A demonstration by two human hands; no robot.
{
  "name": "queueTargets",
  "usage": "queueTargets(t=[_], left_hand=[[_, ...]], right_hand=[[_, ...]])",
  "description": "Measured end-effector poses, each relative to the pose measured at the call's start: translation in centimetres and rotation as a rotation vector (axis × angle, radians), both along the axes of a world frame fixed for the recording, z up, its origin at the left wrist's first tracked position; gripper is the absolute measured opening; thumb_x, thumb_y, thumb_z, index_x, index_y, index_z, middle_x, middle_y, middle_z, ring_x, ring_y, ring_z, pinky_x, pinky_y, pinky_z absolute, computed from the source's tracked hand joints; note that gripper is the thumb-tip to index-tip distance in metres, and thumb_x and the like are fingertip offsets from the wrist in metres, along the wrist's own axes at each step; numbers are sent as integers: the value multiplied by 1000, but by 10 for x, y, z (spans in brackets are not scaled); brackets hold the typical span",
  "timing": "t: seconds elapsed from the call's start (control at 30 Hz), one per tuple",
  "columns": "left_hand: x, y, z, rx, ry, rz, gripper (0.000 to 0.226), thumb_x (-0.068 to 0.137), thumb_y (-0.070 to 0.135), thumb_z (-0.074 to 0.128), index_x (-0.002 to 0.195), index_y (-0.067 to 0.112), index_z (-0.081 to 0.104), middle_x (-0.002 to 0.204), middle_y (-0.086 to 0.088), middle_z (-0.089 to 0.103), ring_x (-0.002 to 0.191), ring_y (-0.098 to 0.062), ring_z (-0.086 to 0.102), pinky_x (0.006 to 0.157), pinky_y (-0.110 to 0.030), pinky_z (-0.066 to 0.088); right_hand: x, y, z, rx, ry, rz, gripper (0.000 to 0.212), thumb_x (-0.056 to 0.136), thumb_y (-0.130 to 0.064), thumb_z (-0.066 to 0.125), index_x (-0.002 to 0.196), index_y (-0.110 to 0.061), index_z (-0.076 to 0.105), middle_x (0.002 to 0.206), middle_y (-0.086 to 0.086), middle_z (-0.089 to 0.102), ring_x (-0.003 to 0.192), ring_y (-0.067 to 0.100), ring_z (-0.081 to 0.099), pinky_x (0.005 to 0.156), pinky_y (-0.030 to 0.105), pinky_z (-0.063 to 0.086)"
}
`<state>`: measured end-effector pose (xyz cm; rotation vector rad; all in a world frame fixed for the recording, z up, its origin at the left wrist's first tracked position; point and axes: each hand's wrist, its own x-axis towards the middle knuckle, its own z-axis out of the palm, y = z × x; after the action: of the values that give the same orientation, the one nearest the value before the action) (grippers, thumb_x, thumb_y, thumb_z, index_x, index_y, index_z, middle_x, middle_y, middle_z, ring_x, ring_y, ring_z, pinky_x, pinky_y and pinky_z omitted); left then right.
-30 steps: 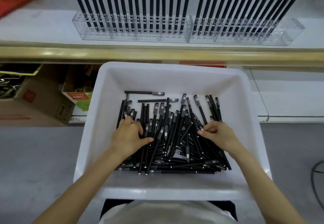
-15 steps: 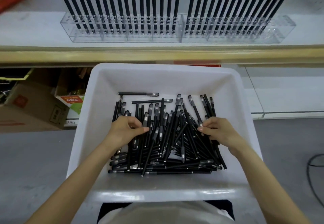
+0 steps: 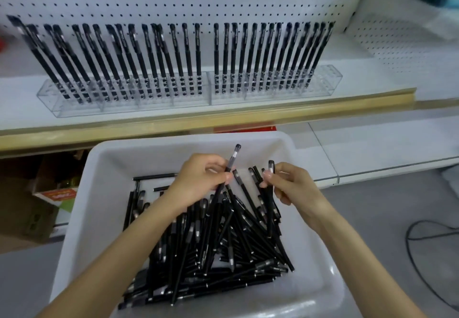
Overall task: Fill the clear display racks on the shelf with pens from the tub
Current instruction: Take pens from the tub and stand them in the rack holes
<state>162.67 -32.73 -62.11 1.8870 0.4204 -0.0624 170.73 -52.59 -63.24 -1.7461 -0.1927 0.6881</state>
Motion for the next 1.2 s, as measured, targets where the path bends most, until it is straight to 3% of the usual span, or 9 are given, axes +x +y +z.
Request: queueTargets(t=[0.13,0.27,0.33,0.4,0.5,0.67,0.83,0.97,1.2], left_hand=[[28,-4,19,-54,-40,14,11,89,11,64,86,19,70,93,-4,73,94,-12,68,82,-29,56],[59,-12,48,-55,-127,6,10,89,10,62,88,15,70,90,-5,73,86,-12,69,70,-16,54],[73,-16,61,-49,-172,10,12,86,10,66,90,21,70,88,1,73,85,-8,68,73,-19,55],[87,-20,72,-84,-190,32,20,80,7,71,91,24,70,89,7,73,87,-7,68,80,-26,54],[104,-25,84,-185,-182,21,24,77,3,73,93,22,70,89,4,74,84,-12,71,74,-22,56],[127,-28,94,-161,-183,0,23,75,8,76,95,19,70,88,4,75,82,-7,70,73,-18,53],[142,-35,101,-165,-221,25,18,76,7,75,88,19,70,87,3,72,76,-3,69,62,-15,54],[148,-37,103,-194,-241,38,19,78,4,73,82,22,68,86,2,71,73,-2,69,60,-13,52],[154,-35,100,-205,-235,48,20,79,5,72,81,24,66,85,5,70,73,-1,69,61,-13,53]], right_hand=[[23,0,24,132,22,27,10,95,-12,54,90,-5,58,83,16,70,53,14,56,50,21,45],[58,-4,51,314,81,46,16,93,3,51,106,5,59,92,18,69,82,21,70,73,21,55],[77,-7,66,373,61,26,18,92,7,50,108,5,58,93,17,70,89,22,70,78,20,55],[97,-10,82,355,-17,-22,15,92,5,52,105,3,60,90,16,71,80,19,71,72,18,55],[132,-19,106,264,-232,-108,13,88,-3,62,99,1,63,87,14,73,58,12,64,59,20,53],[198,-36,143,221,-465,-301,22,80,-10,74,95,2,65,89,7,75,79,19,70,64,24,55],[244,-37,155,127,-612,-260,11,76,-8,77,83,-11,70,82,-3,74,79,14,71,72,23,56],[263,-32,154,23,-652,-150,16,75,-8,78,89,-4,70,79,-8,74,79,10,70,73,22,56],[279,-26,146,-66,-664,-18,18,74,-8,78,91,-6,71,84,5,73,73,8,69,71,19,56]])
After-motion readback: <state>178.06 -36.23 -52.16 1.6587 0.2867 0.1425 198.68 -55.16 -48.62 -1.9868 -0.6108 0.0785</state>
